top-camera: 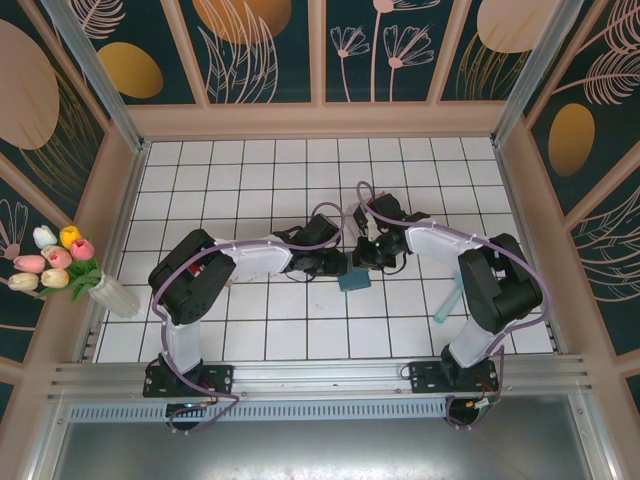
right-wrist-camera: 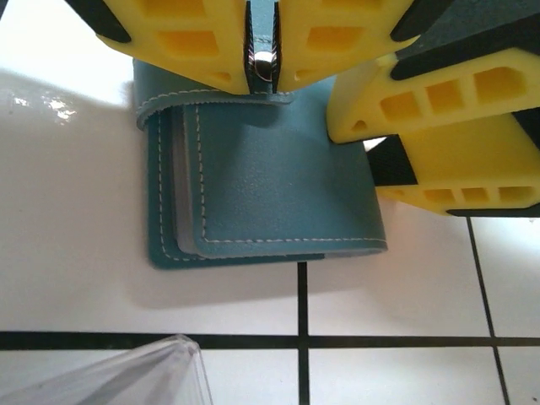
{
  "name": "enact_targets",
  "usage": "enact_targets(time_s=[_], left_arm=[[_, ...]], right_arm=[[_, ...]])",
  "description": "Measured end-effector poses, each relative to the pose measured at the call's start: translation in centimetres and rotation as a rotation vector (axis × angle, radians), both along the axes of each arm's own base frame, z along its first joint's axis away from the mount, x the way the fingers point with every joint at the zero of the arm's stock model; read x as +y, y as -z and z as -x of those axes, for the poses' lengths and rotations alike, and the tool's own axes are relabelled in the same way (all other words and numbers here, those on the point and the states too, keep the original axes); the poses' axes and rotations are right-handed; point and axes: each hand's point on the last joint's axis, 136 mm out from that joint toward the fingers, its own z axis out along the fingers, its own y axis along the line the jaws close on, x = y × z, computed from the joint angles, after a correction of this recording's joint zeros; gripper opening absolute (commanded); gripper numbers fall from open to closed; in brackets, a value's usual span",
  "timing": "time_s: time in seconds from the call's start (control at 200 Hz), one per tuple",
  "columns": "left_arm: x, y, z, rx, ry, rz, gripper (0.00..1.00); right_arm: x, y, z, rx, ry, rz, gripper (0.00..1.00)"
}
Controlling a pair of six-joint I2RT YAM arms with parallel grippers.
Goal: Put the credit cards into the card holder
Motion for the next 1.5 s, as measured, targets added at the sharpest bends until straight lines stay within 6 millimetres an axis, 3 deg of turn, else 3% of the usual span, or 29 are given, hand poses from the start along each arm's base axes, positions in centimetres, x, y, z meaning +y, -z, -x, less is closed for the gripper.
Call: enact_targets(time_s=[0.991,1.501], left_arm=[[0.1,0.1,0.0,-0.002,0.0,0.002,0.34],[0.1,0.1,0.0,-0.008,-0.001,0.009,0.33]], right_arm=[[0.7,1.2,0.0,0.037,-0.033,0.026,0.15],[0.5,1.9,0.3,0.023,-0.044,0.165,0.1]])
